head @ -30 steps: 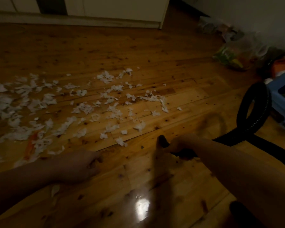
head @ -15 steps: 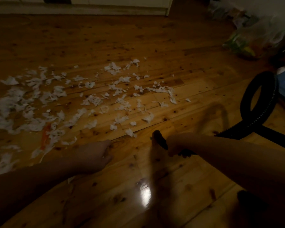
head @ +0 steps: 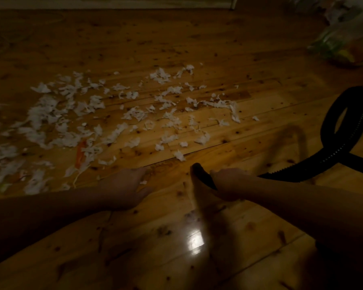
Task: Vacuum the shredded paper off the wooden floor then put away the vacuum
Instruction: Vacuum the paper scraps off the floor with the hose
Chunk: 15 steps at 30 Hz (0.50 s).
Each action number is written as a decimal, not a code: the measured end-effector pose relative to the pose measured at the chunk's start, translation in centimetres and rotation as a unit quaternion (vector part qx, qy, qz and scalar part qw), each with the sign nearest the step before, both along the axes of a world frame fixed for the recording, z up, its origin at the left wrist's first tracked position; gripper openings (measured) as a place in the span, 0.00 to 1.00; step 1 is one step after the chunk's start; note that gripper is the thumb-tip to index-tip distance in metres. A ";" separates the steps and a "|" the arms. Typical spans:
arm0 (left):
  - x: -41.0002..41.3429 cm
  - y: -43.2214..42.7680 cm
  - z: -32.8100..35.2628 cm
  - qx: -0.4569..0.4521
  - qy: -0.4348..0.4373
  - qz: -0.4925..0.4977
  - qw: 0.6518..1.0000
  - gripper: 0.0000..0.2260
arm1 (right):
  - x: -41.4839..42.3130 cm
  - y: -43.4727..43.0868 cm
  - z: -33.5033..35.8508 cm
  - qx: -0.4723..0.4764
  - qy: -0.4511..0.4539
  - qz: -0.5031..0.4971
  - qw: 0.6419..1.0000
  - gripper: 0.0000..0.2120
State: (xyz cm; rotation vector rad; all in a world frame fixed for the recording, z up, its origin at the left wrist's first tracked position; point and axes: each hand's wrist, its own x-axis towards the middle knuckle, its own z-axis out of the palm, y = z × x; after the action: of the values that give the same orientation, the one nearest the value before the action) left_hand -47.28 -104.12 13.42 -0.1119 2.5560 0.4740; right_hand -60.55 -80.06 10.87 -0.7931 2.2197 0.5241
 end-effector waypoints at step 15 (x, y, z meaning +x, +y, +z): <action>3.8 -3.7 0.7 0.034 -0.010 0.034 0.999 0.16 | 2.0 -3.2 -0.4 -0.040 -0.016 -0.003 0.999 0.16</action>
State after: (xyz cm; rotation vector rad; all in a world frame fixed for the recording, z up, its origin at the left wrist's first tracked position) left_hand -43.48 -107.78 14.11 -0.1783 2.5202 0.5814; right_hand -58.53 -83.23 10.50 -0.8292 2.2245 0.4201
